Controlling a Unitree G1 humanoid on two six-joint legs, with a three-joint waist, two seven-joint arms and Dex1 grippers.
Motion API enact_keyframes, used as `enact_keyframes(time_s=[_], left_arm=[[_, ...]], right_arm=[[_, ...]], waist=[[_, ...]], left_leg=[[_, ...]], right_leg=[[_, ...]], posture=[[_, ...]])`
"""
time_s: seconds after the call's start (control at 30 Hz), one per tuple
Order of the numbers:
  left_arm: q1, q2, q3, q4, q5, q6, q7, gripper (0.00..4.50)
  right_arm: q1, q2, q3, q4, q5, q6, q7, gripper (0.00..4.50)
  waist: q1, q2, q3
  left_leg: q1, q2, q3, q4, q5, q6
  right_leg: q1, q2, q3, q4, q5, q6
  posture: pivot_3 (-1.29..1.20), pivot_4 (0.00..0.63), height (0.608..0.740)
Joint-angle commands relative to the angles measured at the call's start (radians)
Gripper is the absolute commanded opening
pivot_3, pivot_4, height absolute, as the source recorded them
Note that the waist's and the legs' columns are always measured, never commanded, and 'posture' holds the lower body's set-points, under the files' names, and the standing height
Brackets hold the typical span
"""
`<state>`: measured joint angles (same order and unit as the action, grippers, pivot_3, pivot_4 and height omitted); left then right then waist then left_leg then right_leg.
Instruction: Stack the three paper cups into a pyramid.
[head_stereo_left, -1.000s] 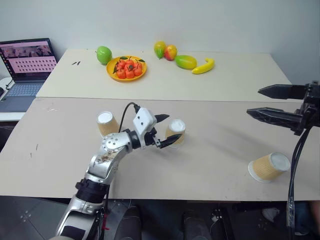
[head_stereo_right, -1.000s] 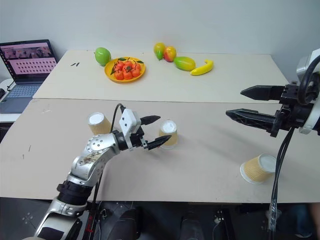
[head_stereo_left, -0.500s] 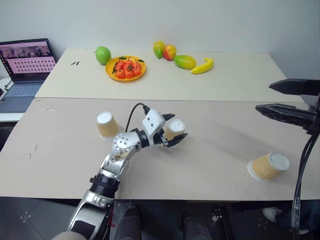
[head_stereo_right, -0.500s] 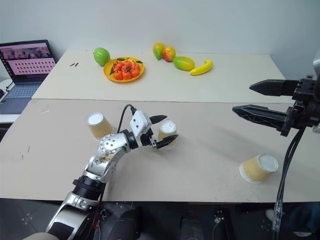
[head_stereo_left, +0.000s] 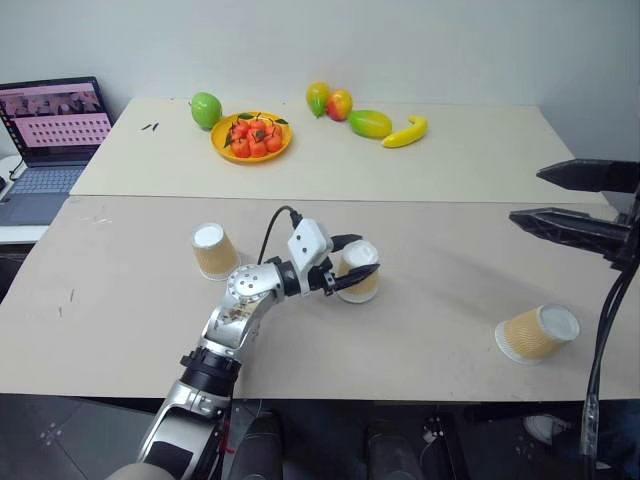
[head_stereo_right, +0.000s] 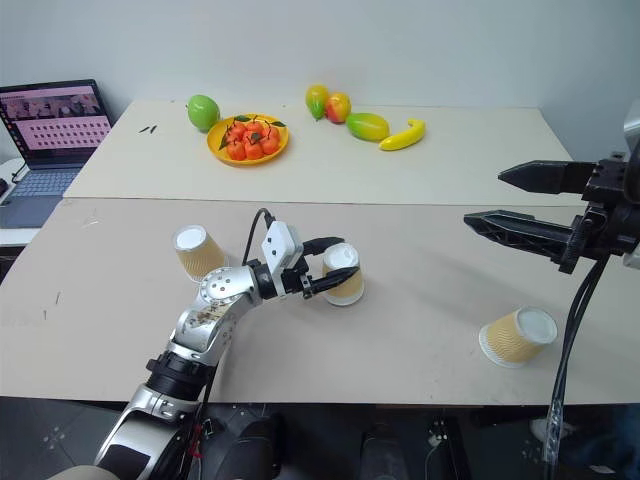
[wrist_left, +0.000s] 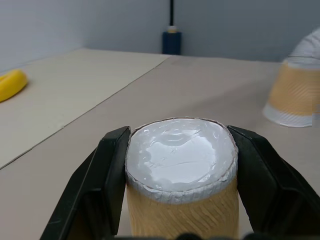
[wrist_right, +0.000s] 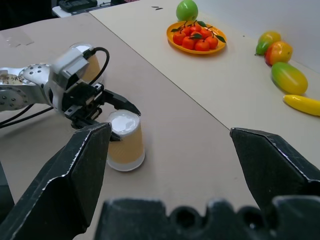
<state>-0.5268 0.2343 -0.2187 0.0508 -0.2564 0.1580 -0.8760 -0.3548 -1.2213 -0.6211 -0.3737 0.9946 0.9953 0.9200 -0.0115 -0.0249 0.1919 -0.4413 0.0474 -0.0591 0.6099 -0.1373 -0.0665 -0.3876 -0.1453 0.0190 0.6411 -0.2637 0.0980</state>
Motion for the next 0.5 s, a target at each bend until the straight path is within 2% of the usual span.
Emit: enact_keyframes(time_s=[0.03, 0.5], left_arm=[[0.015, 0.044, -0.056, -0.063, 0.000, -0.014, -0.099, 2.59], [0.033, 0.029, -0.118, -0.037, 0.034, -0.061, -0.123, 2.59]], right_arm=[[-0.001, 0.013, -0.035, -0.020, 0.008, -0.020, -0.010, 4.50], [0.015, 0.036, -0.052, -0.046, 0.019, -0.018, -0.042, 4.50]], waist=[[0.000, 0.000, 0.000], [0.001, 0.001, 0.000]], left_leg=[[0.000, 0.000, 0.000, 0.000, 0.000, 0.000], [0.000, 0.000, 0.000, 0.000, 0.000, 0.000]], right_leg=[[0.000, 0.000, 0.000, 0.000, 0.000, 0.000], [0.000, 0.000, 0.000, 0.000, 0.000, 0.000]], posture=[[0.00, 0.150, 0.732], [0.00, 0.150, 0.732]])
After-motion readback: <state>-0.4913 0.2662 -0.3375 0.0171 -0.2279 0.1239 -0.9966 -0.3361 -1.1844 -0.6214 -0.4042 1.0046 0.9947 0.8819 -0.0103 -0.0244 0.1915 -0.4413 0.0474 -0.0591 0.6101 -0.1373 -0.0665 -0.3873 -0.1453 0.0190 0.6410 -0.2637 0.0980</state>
